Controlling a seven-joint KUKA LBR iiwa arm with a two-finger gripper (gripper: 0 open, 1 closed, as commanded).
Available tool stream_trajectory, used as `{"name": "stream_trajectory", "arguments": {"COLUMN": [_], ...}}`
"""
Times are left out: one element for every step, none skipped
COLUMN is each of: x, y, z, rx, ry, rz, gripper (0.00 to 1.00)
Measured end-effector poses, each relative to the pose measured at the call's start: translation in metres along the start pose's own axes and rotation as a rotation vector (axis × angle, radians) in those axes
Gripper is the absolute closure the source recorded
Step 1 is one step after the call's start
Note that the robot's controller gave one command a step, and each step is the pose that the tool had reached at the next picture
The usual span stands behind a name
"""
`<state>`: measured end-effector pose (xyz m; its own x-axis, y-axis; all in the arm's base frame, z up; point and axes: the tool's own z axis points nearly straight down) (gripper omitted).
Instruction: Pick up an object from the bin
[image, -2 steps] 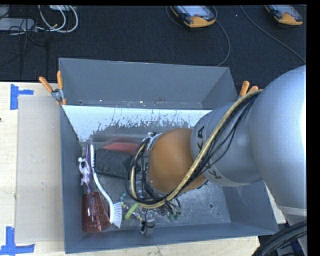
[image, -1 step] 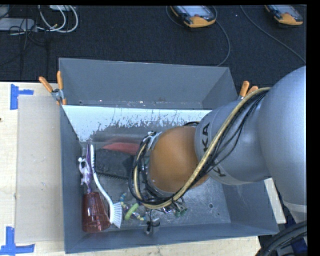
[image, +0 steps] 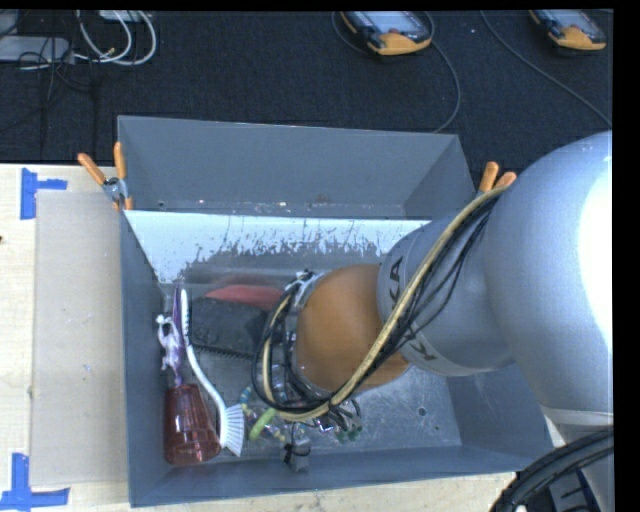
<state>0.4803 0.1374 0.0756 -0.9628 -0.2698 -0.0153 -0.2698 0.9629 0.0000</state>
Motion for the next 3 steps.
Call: {"name": "stream_trajectory", "arguments": {"x": [0.0089, 0.0089, 0.0092], "y": [-0.0039, -0.004, -0.004], "z": [0.0065, 0.0065, 0.0054], "rx": [-0.001, -0.001, -0.001], "ry": [0.02, 0.02, 0.021], "rz": [-0.017, -0.016, -0.016], "gripper": [1.0, 1.0, 1.0]}}
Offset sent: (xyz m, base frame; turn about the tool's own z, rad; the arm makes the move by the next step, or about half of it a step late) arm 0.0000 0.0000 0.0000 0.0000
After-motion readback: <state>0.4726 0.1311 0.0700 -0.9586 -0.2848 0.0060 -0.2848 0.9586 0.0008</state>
